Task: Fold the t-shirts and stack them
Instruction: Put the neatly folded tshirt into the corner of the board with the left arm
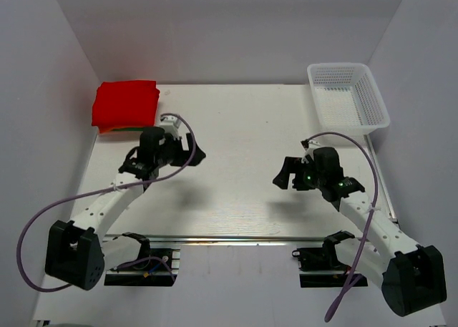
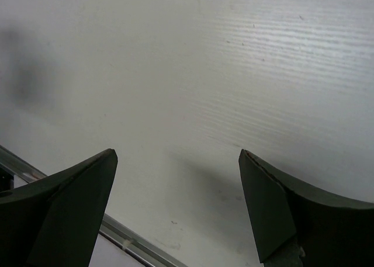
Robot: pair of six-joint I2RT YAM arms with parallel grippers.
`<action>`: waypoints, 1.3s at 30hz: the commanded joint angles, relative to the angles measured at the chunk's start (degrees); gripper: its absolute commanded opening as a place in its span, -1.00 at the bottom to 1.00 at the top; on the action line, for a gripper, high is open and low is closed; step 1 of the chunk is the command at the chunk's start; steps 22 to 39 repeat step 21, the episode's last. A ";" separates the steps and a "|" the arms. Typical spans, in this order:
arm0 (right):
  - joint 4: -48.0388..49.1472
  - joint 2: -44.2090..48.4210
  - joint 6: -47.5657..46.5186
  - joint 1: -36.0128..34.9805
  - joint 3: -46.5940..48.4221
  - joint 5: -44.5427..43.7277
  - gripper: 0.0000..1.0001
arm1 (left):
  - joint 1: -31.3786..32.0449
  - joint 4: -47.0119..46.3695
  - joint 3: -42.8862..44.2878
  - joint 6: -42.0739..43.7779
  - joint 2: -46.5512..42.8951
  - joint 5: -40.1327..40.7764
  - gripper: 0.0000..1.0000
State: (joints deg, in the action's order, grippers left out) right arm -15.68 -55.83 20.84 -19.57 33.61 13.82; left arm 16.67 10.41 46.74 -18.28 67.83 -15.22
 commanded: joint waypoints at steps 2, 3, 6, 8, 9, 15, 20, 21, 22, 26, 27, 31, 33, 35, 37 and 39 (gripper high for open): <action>6.53 5.90 0.52 -0.03 -5.64 -2.92 0.81 | 6.09 -1.64 -4.91 -4.74 -6.48 3.96 1.00; 6.98 6.87 1.21 0.06 -7.31 -3.88 0.81 | 8.01 -0.67 -5.51 -4.74 -7.01 5.71 1.00; 9.26 11.26 2.44 -0.03 -10.57 -5.30 0.81 | 10.66 -0.04 -6.93 -4.74 -7.01 6.43 1.00; 10.22 14.07 3.24 -0.03 -11.63 -5.82 0.81 | 11.20 -0.57 -7.72 -4.74 -7.01 6.96 1.00; 10.32 14.52 3.42 -0.11 -11.46 -6.26 0.81 | 11.98 -0.05 -8.24 -4.74 -6.49 8.27 1.00; 10.15 15.76 2.80 -0.03 -10.31 -7.50 0.81 | 13.92 3.56 -7.54 -3.52 -9.90 14.26 1.00; 11.72 15.31 3.06 -0.03 -10.75 -6.18 0.81 | 14.45 3.64 -8.95 -3.51 -12.99 16.27 1.00; 11.90 15.32 3.33 -0.11 -11.10 -5.48 0.81 | 14.45 4.17 -8.95 -3.51 -12.99 17.06 1.00; 11.90 15.32 3.33 -0.11 -11.10 -5.48 0.81 | 14.45 4.17 -8.95 -3.51 -12.99 17.06 1.00; 11.90 15.32 3.33 -0.11 -11.10 -5.48 0.81 | 14.45 4.17 -8.95 -3.51 -12.99 17.06 1.00; 11.90 15.32 3.33 -0.11 -11.10 -5.48 0.81 | 14.45 4.17 -8.95 -3.51 -12.99 17.06 1.00; 11.90 15.32 3.33 -0.11 -11.10 -5.48 0.81 | 14.45 4.17 -8.95 -3.51 -12.99 17.06 1.00; 11.90 15.32 3.33 -0.11 -11.10 -5.48 0.81 | 14.45 4.17 -8.95 -3.51 -12.99 17.06 1.00; 11.90 15.32 3.33 -0.11 -11.10 -5.48 0.81 | 14.45 4.17 -8.95 -3.51 -12.99 17.06 1.00; 11.90 15.32 3.33 -0.11 -11.10 -5.48 0.81 | 14.45 4.17 -8.95 -3.51 -12.99 17.06 1.00; 11.90 15.32 3.33 -0.11 -11.10 -5.48 0.81 | 14.45 4.17 -8.95 -3.51 -12.99 17.06 1.00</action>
